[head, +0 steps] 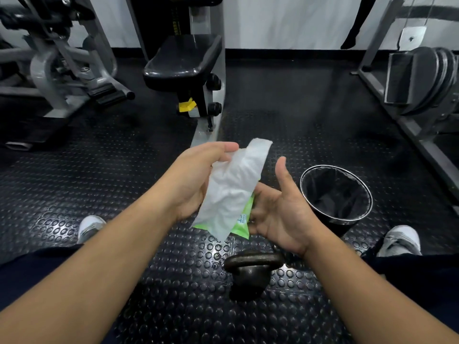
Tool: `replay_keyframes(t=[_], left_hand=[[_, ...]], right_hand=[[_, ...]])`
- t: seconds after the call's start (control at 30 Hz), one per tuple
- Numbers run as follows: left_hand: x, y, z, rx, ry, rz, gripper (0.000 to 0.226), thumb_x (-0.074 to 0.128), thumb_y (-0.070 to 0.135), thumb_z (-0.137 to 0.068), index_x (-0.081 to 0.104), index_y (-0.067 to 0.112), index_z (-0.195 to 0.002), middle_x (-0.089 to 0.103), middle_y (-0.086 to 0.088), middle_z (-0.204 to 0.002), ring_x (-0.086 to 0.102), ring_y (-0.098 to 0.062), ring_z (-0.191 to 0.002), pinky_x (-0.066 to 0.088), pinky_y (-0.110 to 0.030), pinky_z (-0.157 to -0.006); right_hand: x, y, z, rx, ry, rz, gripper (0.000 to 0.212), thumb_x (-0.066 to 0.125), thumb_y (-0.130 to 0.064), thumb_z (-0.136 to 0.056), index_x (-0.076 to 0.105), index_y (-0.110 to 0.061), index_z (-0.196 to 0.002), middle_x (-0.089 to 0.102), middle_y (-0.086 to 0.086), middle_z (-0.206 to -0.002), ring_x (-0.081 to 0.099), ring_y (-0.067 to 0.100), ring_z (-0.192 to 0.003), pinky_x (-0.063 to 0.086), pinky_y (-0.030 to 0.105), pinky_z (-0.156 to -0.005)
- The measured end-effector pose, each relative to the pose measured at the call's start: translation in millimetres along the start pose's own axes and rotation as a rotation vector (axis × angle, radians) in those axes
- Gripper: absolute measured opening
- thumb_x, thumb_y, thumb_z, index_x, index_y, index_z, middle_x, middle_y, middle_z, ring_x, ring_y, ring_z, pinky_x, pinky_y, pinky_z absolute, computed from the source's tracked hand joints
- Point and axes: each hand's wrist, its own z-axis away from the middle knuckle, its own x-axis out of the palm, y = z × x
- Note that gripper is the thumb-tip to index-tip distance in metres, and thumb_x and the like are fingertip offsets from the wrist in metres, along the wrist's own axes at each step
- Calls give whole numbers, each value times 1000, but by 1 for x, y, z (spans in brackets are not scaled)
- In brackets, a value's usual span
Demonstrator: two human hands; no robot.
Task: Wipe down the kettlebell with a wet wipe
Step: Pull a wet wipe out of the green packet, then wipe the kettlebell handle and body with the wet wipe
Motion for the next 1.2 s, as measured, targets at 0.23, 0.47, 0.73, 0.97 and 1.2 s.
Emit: replay_keyframes(t=[0.23,0.47,0.73,0.97,1.2], left_hand=[[-26,-8,-3,277,7,-253,31,61,37,-102,65,42,-132,69,9,-131,66,-11,-121,56,-38,-95],[-42,-56,-18,-388,-160,-131,37,64,36,-99,73,9,-123,75,-12,-114,71,-21,-88,58,-29,-69],[-55,-103,-57,-329,-7,-1,28,67,16,-99,66,9,-126,76,-14,-118,73,-32,-109,62,-45,-89],[-87,-212,-104,-518,230,-99,46,75,11,-93,60,9,-136,74,-17,-119,74,-32,-103,60,-49,-89],[-120,-363,-139,-708,415,-291,59,86,14,-80,58,9,-132,65,-16,-133,66,-39,-116,52,-57,-103]], right_hand=[[5,13,-11,-95,222,97,37,65,-22,-100,64,-11,-135,70,18,-129,63,45,-122,49,55,-100],[0,3,-17,61,164,8,42,56,-24,-102,59,-5,-139,73,14,-124,72,29,-109,53,47,-96],[-42,-14,-35,-19,384,105,46,65,-25,-99,56,-11,-141,71,11,-131,63,31,-127,47,55,-108],[-83,-3,-38,-10,576,200,33,64,-21,-102,61,-4,-130,76,15,-116,76,26,-97,60,39,-80],[-128,35,-46,93,688,377,32,72,-23,-96,65,0,-117,77,18,-109,74,37,-103,55,61,-98]])
